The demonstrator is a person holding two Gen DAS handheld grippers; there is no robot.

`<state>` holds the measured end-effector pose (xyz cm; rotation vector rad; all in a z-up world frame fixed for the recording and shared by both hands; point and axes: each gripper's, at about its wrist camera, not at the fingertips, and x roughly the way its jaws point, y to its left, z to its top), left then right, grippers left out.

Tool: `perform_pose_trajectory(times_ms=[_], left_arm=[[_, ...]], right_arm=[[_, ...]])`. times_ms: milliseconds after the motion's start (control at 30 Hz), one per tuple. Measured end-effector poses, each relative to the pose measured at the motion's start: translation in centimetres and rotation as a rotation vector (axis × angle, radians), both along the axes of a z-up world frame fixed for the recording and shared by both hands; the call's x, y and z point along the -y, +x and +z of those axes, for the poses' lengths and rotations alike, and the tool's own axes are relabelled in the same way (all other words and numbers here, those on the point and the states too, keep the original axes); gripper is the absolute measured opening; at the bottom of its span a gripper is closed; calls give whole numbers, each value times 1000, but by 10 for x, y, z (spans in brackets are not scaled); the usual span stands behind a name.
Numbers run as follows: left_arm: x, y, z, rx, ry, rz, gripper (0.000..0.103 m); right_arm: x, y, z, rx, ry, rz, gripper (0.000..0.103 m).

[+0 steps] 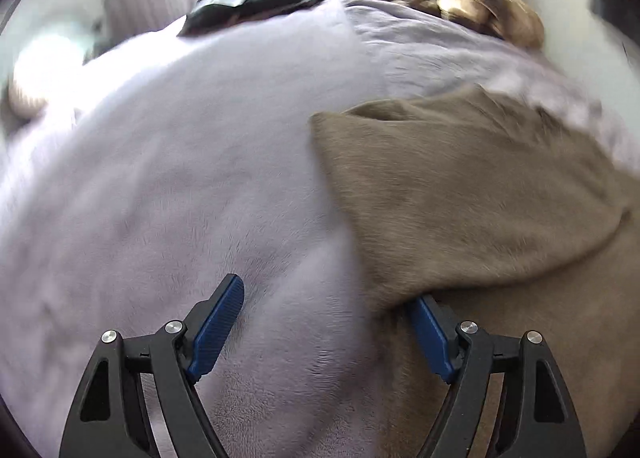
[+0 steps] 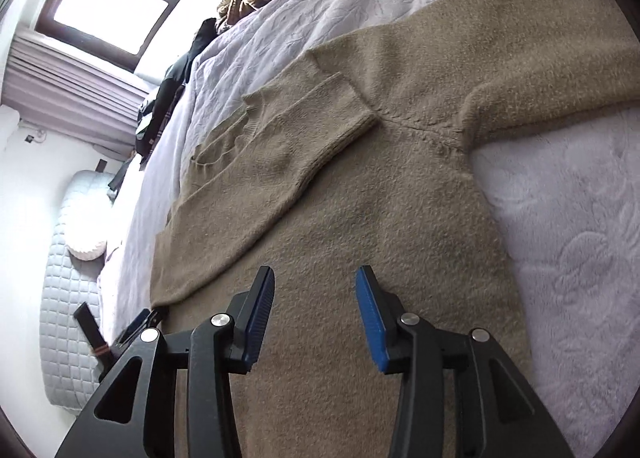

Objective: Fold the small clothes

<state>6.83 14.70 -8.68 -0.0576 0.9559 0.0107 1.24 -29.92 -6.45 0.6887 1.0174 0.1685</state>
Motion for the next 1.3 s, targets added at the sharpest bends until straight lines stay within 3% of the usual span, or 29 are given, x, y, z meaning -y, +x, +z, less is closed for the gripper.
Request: perform_pose_trajectory(times_ms=[67, 367, 567, 700, 733, 767, 800, 867, 1000, 1100, 1167, 1300], left_arm=[[-12, -1, -3, -14, -81, 29, 81], [-18, -19, 3, -14, -138, 87, 81], [-14, -23, 31, 47, -209, 78, 81], [3, -1, 31, 31, -166, 66, 81], [7, 4, 27, 16, -146, 65, 81], [11, 9, 21, 3, -120, 63, 81], [14, 12, 17, -9, -95, 62, 81], [17, 15, 6, -36, -64, 63, 81], [12, 13, -3, -35, -96, 60, 81], [14, 12, 0, -42, -84, 64, 81], [19, 9, 4, -42, -71, 60, 81], [30, -1, 12, -37, -72, 46, 81]], right_arm=[[0, -3, 1, 2, 0, -3, 46], [12, -17, 1, -5, 10, -25, 47], [12, 22, 1, 21, 41, -46, 47], [12, 63, -12, -6, 56, -110, 47], [11, 68, -14, -12, 54, -123, 42], [12, 73, -16, -18, 44, -138, 17], [11, 77, -18, -30, 28, -143, 5], [11, 76, -19, -36, 21, -147, 5], [17, 66, -28, -60, -10, -156, 0], [25, 58, -26, -57, 29, -149, 0], [26, 53, -21, -51, 25, -128, 7], [25, 40, -10, -39, -6, -90, 7]])
